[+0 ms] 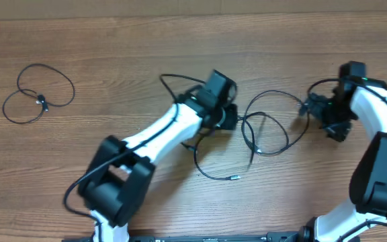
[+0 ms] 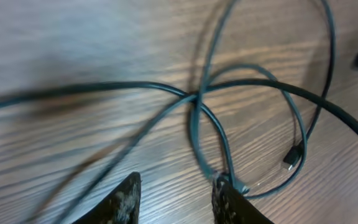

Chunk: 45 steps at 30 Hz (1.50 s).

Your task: Untangle cables

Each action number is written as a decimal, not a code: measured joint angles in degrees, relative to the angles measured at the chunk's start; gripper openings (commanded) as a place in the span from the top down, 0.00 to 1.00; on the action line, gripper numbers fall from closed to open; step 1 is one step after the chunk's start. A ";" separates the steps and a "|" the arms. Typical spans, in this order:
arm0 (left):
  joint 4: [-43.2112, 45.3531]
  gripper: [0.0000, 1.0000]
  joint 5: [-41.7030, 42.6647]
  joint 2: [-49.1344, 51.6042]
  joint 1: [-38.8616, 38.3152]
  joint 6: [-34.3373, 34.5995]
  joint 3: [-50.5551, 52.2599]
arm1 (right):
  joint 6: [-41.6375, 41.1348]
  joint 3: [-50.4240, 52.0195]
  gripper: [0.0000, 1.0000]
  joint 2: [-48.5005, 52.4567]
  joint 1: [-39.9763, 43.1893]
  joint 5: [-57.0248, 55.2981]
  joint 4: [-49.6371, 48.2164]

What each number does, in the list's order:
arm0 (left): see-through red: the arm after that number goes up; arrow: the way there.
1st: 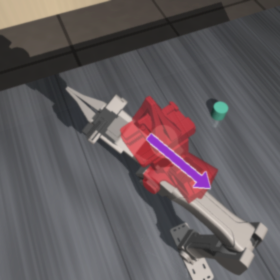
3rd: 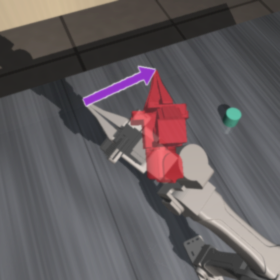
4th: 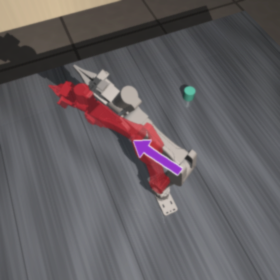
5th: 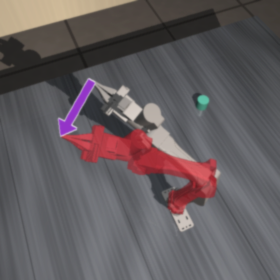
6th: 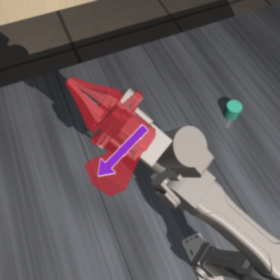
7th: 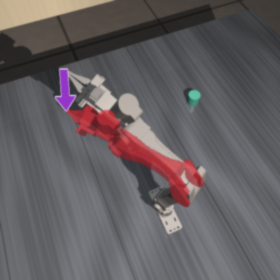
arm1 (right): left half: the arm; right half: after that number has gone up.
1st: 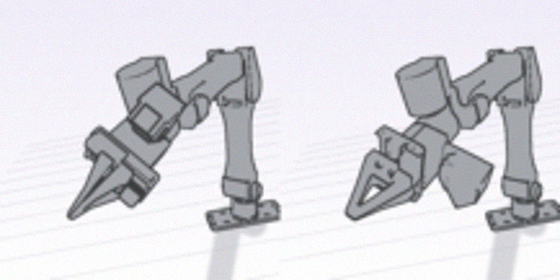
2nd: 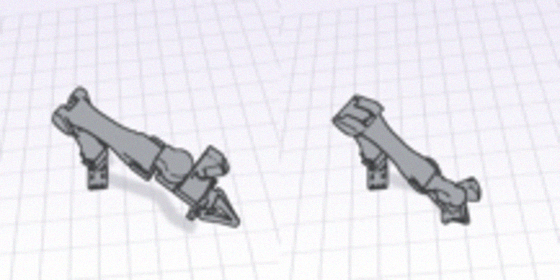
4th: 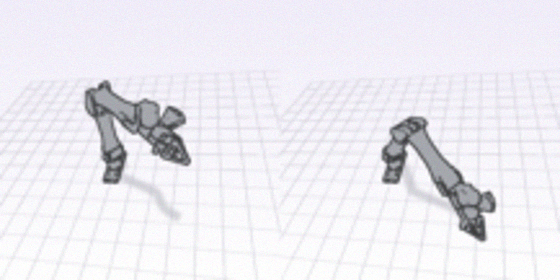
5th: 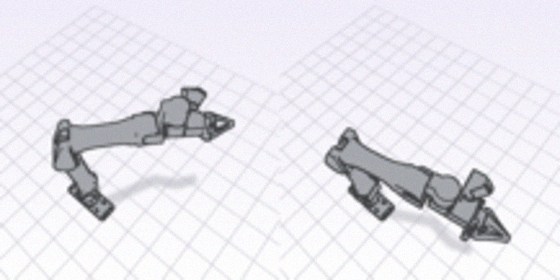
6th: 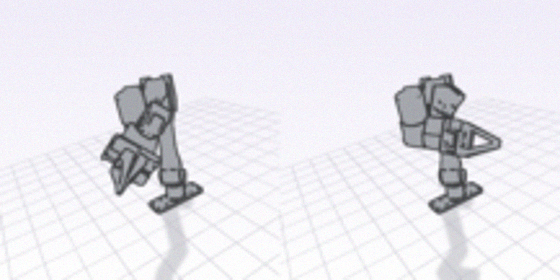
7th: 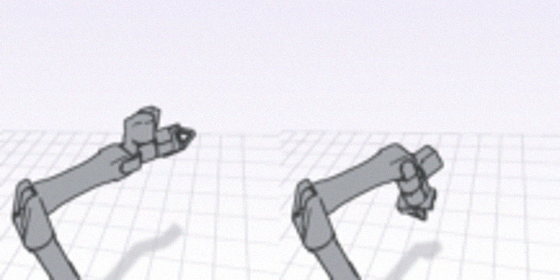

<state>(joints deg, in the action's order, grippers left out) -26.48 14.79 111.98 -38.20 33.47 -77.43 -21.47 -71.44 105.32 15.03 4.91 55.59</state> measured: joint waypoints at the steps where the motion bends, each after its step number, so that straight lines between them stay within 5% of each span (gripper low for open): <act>1: 0.33 0.62 0.00 0.44 -0.33 0.13 0.00 | -0.31 0.00 0.00 0.00 0.57 -0.11 -0.11; 8: 5.55 0.62 -0.02 6.43 -3.85 3.93 0.04 | -1.75 2.97 0.00 0.02 3.30 -0.31 -2.93; 13: 6.38 0.77 -0.96 7.74 -4.00 5.66 0.02 | -2.12 3.63 0.00 0.07 3.21 -0.17 -3.48; 26: 7.91 0.73 -9.11 8.07 -6.14 6.27 -0.31 | -2.27 3.63 0.00 0.07 3.21 0.22 -6.99; 39: 6.32 0.96 -18.75 8.11 -11.96 6.54 -0.50 | -2.27 3.63 0.00 0.07 3.21 0.22 -7.58; 45: 2.14 0.96 -21.86 8.20 -12.31 5.09 -1.51 | -2.29 3.63 0.00 0.07 3.21 0.22 -7.58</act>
<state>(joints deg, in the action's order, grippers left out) -24.34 -7.07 120.18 -50.50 38.57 -78.94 -23.77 -67.81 105.38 18.24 5.13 48.01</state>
